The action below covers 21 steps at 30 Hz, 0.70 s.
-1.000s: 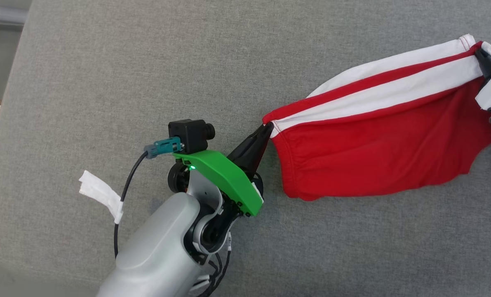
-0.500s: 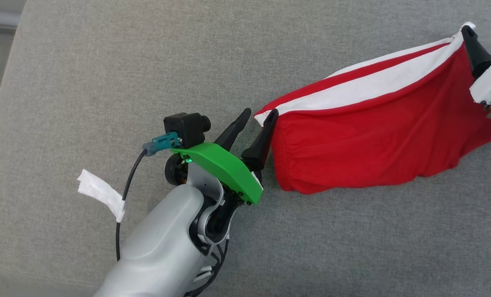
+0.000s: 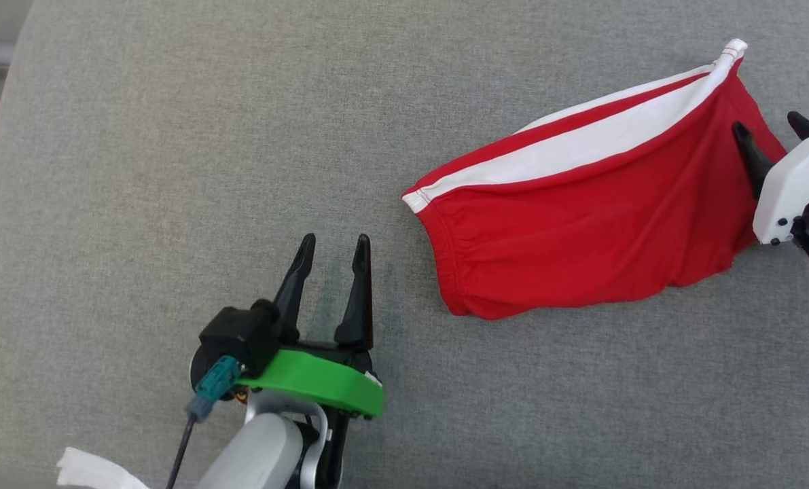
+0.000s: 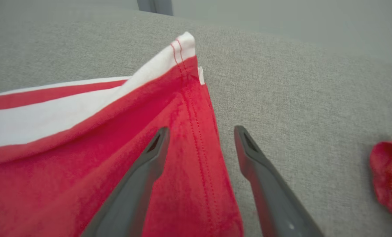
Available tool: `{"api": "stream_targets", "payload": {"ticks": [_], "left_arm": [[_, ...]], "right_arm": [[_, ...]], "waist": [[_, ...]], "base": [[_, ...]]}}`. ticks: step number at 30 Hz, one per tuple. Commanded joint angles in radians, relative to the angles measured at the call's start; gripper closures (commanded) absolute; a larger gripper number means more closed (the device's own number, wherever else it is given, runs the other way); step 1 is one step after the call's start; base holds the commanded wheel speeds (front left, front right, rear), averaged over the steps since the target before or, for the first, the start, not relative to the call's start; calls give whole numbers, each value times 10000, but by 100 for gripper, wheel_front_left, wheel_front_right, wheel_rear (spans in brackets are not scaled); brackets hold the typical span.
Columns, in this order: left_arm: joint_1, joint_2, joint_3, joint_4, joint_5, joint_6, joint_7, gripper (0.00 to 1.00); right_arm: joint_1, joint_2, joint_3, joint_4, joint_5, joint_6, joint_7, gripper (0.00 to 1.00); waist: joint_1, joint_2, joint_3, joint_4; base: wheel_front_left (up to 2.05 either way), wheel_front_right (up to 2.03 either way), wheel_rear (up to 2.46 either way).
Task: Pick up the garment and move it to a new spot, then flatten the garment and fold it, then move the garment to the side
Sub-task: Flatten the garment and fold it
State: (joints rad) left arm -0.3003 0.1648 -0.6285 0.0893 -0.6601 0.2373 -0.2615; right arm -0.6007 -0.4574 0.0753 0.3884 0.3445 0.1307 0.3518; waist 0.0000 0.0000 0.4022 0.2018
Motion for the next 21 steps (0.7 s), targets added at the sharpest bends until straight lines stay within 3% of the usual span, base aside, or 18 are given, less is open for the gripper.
{"api": "stream_targets", "payload": {"ticks": [1,7,11,12,13,21], "left_arm": [[366,-257,258,-165,374,-136,-38,0],[1396,-927,1211,-328,1397,-1032,-34,0],[1852,-1075,1654,-187,1763,-1588,-37,0],[1933,-1097,1777,-150,1842,-1709,-37,0],[2007,-1112,1892,-109,1908,-1801,-35,0],[2730,-1138,2557,119,1836,-2240,-36,0]], "right_arm": [[-128,21,-41,157,-171,-1,77,0],[-194,8,-376,1135,-840,-2,461,0],[173,344,-237,1625,-137,12,1191,0],[289,456,-124,1613,230,38,1384,65],[365,542,-74,1566,575,42,1487,100],[719,63,-808,1364,2246,-11,1320,100]], "waist": [[0,0,324,334],[0,0,429,689],[0,0,276,755],[0,0,218,736],[0,0,160,703],[0,0,-781,136]], "base": [[0,0,0],[0,0,0],[0,0,0],[0,0,0],[0,0,0],[0,0,0]]}}
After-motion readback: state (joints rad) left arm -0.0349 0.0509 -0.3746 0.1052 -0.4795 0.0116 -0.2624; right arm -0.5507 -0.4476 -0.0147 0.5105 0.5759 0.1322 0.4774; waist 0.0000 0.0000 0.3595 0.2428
